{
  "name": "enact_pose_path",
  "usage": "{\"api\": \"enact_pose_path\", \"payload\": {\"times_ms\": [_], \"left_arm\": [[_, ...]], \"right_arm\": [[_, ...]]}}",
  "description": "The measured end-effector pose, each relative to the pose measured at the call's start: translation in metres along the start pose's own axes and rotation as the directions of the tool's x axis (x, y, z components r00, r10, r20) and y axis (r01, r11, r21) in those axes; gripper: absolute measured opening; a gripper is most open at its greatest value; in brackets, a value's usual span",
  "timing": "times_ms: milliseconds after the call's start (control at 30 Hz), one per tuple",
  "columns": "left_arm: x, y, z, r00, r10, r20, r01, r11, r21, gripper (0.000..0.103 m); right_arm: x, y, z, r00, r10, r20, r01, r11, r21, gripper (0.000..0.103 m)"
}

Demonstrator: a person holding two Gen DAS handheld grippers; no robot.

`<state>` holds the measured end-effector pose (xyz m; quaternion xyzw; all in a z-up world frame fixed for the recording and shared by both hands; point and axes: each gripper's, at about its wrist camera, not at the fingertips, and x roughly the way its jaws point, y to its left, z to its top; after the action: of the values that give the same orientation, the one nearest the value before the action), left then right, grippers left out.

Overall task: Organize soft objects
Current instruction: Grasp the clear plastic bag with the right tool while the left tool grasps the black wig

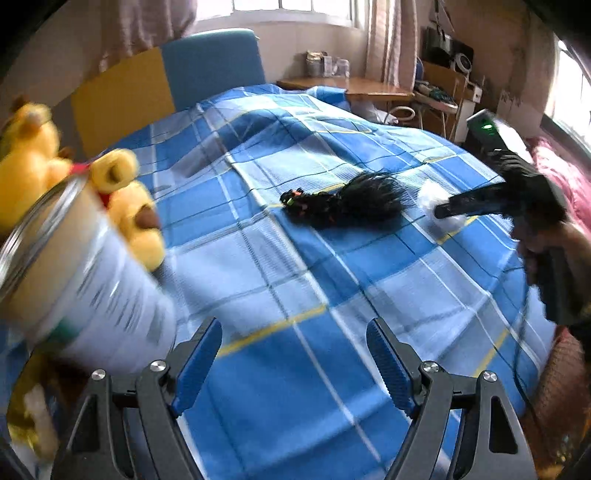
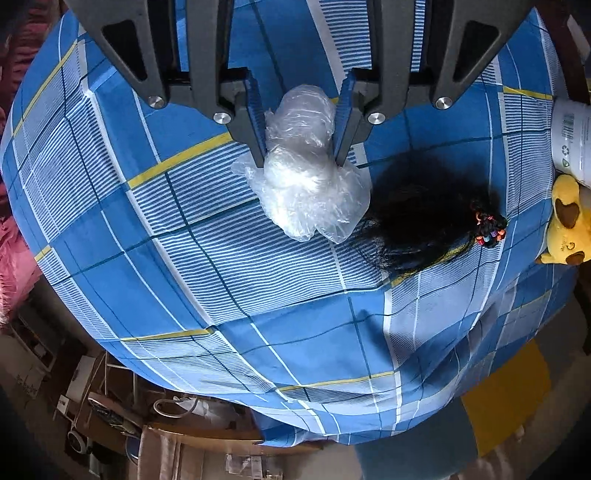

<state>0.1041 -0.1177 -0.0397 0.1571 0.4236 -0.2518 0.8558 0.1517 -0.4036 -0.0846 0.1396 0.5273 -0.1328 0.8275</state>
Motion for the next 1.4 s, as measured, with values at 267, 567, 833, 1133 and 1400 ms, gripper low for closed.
{"api": "enact_pose_path", "payload": {"times_ms": [267,567,833,1133,1400], "left_arm": [[0.06,-0.026,0.054,0.999,0.021,0.049,-0.03,0.981,0.193,0.081],[0.115,-0.068,0.089,0.994,0.017,0.106,-0.067,0.869,0.489,0.077],[0.161,-0.079,0.107,0.997,-0.017,0.073,-0.027,0.824,0.566,0.074],[0.138,-0.056,0.106,0.987,-0.156,-0.025,0.156,0.932,0.327,0.008],[0.058,-0.015,0.032,0.96,-0.254,-0.119,0.256,0.967,0.006,0.008]], "right_arm": [[0.01,0.007,-0.002,0.998,-0.022,-0.055,0.02,0.999,-0.027,0.034],[0.008,0.003,-0.003,0.998,-0.028,-0.056,0.028,1.0,-0.004,0.034],[0.008,0.001,-0.002,0.999,-0.014,-0.043,0.014,1.0,0.0,0.034],[0.012,0.011,-0.003,0.999,-0.023,-0.035,0.022,0.999,-0.044,0.034],[0.007,0.046,-0.013,0.993,0.118,-0.008,-0.117,0.97,-0.215,0.034]]}}
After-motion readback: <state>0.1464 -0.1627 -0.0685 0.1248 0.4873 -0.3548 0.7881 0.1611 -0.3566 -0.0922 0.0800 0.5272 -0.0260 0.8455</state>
